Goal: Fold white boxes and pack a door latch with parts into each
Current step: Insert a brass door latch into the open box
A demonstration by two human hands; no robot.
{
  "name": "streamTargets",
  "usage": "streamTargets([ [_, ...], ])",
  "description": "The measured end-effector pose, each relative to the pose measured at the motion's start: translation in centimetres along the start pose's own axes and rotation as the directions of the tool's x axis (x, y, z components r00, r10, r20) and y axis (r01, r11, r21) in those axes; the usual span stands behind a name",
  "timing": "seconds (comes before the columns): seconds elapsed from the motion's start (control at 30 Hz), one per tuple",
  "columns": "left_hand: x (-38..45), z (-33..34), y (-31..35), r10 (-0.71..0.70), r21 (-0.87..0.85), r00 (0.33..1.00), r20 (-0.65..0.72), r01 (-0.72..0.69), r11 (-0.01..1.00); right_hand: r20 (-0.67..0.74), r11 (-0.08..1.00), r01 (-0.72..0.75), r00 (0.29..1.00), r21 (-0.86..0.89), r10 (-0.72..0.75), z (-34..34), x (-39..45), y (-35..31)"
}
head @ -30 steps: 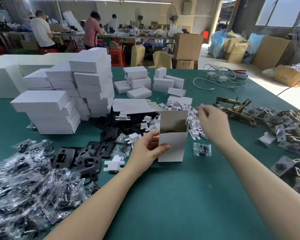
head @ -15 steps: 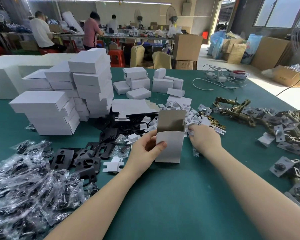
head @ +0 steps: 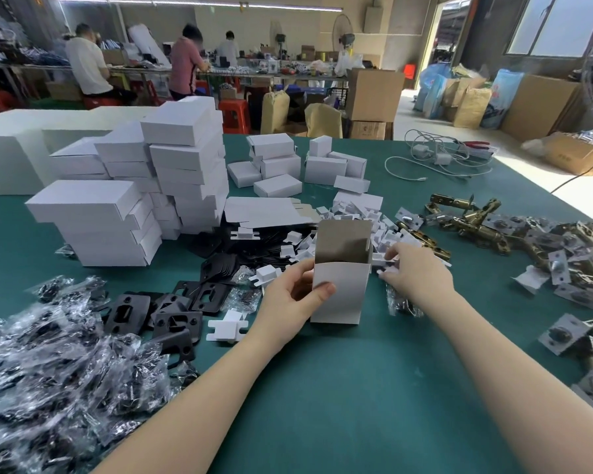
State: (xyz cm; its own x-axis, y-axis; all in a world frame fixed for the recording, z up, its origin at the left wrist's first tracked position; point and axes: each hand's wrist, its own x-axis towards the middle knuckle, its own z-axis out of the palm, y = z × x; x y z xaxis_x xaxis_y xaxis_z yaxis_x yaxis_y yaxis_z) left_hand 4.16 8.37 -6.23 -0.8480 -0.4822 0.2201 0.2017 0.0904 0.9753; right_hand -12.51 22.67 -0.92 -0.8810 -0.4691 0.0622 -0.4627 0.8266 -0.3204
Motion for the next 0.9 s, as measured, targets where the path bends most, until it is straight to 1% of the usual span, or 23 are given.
streamTargets([
  [0.03, 0.0, 0.0, 0.0, -0.001, 0.004, 1.0, 0.003, 0.001, 1.0, -0.039, 0.998, 0.026, 0.999, 0.051, -0.024, -0.5, -0.2, 0.0],
  [0.07, 0.0, 0.0, 0.1, -0.001, 0.006, 1.0, 0.003, 0.001, 1.0, -0.119, 0.992, 0.076, 0.991, 0.104, -0.063, -1.1, -0.4, -0.1],
  [0.1, 0.1, 0.0, 0.1, 0.0, 0.008, 1.0, 0.002, 0.0, 1.0, -0.228, 0.975, 0.152, 0.967, 0.162, -0.113, -1.6, -0.7, -0.3],
  [0.13, 0.1, 0.0, 0.1, 0.0, 0.009, 1.0, 0.002, 0.0, 1.0, -0.351, 0.942, 0.253, 0.921, 0.219, -0.166, -2.2, -1.1, -0.6],
  [0.17, 0.1, 0.0, 0.1, 0.0, 0.007, 1.0, 0.005, 0.0, 1.0, -0.466, 0.892, 0.364, 0.859, 0.268, -0.21, -2.9, -1.8, -1.0],
  [0.2, 0.1, 0.0, 0.2, 0.002, 0.003, 1.0, 0.008, -0.002, 1.0, -0.551, 0.826, 0.466, 0.8, 0.317, -0.24, -3.6, -2.4, -1.4],
  [0.23, 0.0, 0.1, 0.2, 0.004, -0.004, 1.0, 0.013, -0.004, 1.0, -0.598, 0.731, 0.554, 0.761, 0.399, -0.25, -4.2, -3.2, -1.9],
  [0.27, 0.0, 0.1, 0.2, 0.006, -0.012, 1.0, 0.017, -0.006, 1.0, -0.604, 0.602, 0.607, 0.758, 0.518, -0.244, -4.7, -4.0, -2.5],
  [0.3, 0.0, 0.1, 0.2, 0.009, -0.017, 1.0, 0.02, -0.009, 1.0, -0.575, 0.453, 0.616, 0.781, 0.645, -0.244, -5.1, -4.8, -3.0],
  [0.33, 0.0, 0.1, 0.2, 0.013, -0.019, 1.0, 0.023, -0.012, 1.0, -0.539, 0.334, 0.599, 0.801, 0.728, -0.262, -5.4, -5.3, -3.5],
  [0.37, 0.1, 0.1, 0.2, 0.015, -0.023, 1.0, 0.025, -0.014, 1.0, -0.503, 0.272, 0.58, 0.809, 0.768, -0.304, -5.5, -5.7, -3.9],
  [0.4, 0.1, 0.1, 0.1, 0.014, -0.029, 1.0, 0.026, -0.014, 0.999, -0.465, 0.265, 0.567, 0.808, 0.78, -0.361, -5.6, -6.0, -4.0],
  [0.43, 0.1, 0.1, 0.1, 0.015, -0.034, 1.0, 0.027, -0.014, 0.999, -0.426, 0.28, 0.557, 0.805, 0.782, -0.412, -5.5, -6.0, -4.0],
  [0.47, 0.1, 0.0, 0.1, 0.016, -0.038, 0.999, 0.029, -0.015, 0.999, -0.393, 0.322, 0.56, 0.799, 0.764, -0.456, -5.5, -6.1, -4.0],
  [0.5, 0.1, 0.1, 0.1, 0.018, -0.04, 0.999, 0.03, -0.017, 0.999, -0.381, 0.39, 0.591, 0.781, 0.706, -0.494, -5.3, -6.0, -3.9],
  [0.57, 0.1, 0.1, 0.1, 0.022, -0.043, 0.999, 0.03, -0.021, 0.999, -0.396, 0.537, 0.692, 0.719, 0.482, -0.571, -5.1, -5.8, -3.9],
  [0.63, 0.1, 0.2, 0.2, 0.024, -0.047, 0.999, 0.031, -0.022, 0.999, -0.396, 0.585, 0.752, 0.658, 0.304, -0.64, -4.9, -5.6, -4.0],
  [0.7, 0.1, 0.2, 0.3, 0.024, -0.05, 0.999, 0.036, -0.022, 0.999, -0.384, 0.601, 0.776, 0.622, 0.19, -0.682, -4.8, -5.5, -4.0],
  [0.8, 0.1, 0.1, 0.3, 0.025, -0.053, 0.999, 0.043, -0.023, 0.998, -0.396, 0.633, 0.761, 0.629, 0.14, -0.668, -4.9, -5.3, -3.7],
  [0.9, 0.2, 0.0, 0.2, 0.022, -0.054, 0.999, 0.043, -0.02, 0.998, -0.446, 0.658, 0.726, 0.666, 0.201, -0.598, -4.9, -5.2, -3.6],
])
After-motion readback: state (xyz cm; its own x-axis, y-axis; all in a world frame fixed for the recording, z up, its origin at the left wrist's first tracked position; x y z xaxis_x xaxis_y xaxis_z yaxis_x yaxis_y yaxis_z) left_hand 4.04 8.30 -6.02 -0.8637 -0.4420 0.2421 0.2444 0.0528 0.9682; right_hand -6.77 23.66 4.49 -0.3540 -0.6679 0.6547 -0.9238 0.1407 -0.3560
